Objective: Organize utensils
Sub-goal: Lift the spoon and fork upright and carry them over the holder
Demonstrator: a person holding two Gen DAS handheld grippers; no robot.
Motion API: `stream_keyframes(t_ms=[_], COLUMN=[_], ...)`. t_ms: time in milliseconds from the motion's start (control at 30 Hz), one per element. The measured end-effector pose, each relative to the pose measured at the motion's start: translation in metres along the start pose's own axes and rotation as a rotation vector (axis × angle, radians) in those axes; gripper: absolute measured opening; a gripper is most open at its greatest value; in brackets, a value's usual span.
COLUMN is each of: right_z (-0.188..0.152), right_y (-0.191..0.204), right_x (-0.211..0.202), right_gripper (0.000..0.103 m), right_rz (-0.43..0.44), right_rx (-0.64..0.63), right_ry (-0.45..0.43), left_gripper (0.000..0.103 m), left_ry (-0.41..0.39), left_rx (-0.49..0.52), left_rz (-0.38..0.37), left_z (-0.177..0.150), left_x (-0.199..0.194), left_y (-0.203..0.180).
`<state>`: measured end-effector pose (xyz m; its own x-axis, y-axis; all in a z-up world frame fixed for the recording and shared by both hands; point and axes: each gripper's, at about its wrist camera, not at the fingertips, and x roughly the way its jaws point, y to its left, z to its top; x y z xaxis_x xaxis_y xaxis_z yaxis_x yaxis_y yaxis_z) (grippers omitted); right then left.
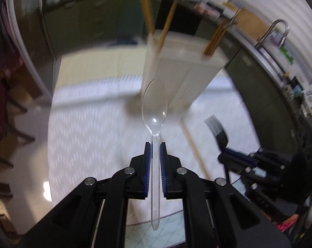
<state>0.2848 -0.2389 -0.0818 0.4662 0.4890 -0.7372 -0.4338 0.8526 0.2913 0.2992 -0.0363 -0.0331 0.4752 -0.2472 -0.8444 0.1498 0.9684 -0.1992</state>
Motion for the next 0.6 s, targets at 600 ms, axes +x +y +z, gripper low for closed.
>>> stream_keyframes(t_ms=[600], right_z=[0.019], right_y=[-0.010], right_x=[-0.066], right_gripper=[0.010], right_rz=[-0.026], right_rx=[0.030], right_ry=[-0.174], left_gripper=[0.009], left_ry=[-0.630], left_rx=[0.098], left_rz=[0.013], left_z=[0.143], left_x=[-0.030], left_y=[-0.069])
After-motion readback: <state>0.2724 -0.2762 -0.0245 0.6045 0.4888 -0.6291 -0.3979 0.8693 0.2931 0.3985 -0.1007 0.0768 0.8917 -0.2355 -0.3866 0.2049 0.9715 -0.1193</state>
